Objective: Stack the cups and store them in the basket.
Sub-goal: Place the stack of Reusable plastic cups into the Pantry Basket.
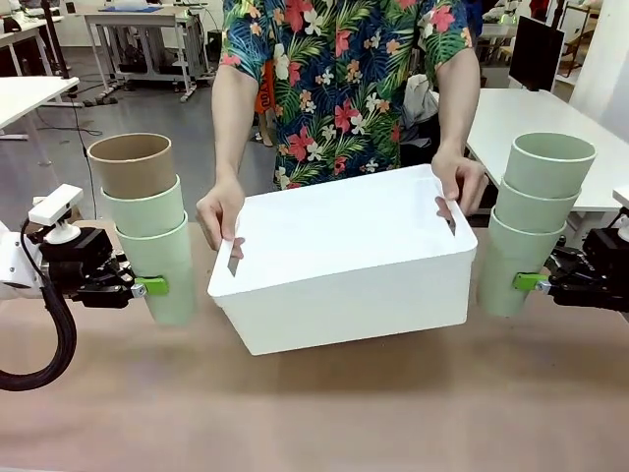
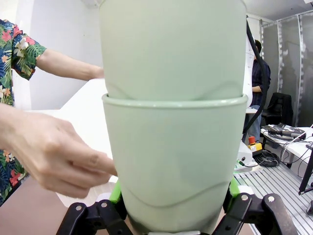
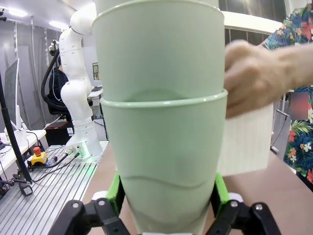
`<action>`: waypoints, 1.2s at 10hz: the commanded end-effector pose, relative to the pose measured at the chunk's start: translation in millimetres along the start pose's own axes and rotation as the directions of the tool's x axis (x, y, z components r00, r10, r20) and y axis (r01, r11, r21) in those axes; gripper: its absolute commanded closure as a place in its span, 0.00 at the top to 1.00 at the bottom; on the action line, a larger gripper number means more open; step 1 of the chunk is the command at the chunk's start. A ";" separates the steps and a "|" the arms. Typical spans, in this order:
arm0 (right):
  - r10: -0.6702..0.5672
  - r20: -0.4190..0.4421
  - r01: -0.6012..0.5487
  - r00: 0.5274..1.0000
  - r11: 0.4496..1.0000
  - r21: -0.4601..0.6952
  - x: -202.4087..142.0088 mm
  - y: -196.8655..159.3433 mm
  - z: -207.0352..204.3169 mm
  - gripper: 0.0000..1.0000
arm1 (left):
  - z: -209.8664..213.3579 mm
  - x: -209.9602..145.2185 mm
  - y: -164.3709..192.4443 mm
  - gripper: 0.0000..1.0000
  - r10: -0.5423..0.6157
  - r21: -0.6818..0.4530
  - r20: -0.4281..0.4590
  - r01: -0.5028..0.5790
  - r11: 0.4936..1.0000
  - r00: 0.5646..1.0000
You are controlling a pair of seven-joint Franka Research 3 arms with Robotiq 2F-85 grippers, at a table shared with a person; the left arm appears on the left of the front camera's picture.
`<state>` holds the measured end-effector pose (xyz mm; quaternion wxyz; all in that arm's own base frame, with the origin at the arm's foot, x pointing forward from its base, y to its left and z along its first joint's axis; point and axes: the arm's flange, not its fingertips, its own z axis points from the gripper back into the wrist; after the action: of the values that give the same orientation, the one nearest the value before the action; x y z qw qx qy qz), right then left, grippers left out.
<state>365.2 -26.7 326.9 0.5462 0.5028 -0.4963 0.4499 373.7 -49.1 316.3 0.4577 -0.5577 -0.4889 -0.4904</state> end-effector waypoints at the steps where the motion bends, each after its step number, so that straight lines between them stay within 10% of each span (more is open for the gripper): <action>1: 0.011 0.009 -0.011 1.000 1.000 -0.009 4.3 -1.3 -1.2 0.86 | -1.3 3.7 -1.0 0.87 -0.009 -0.005 0.006 0.009 1.000 1.000; 12: 0.011 0.009 -0.011 1.000 1.000 -0.009 4.3 -1.3 -1.2 0.86 | 0.0 0.0 0.0 0.87 0.000 0.000 0.000 0.000 1.000 1.000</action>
<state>365.2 -26.7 326.9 0.5462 0.5029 -0.4963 0.4499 373.9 -48.9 315.2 0.4591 -0.5574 -0.4883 -0.4900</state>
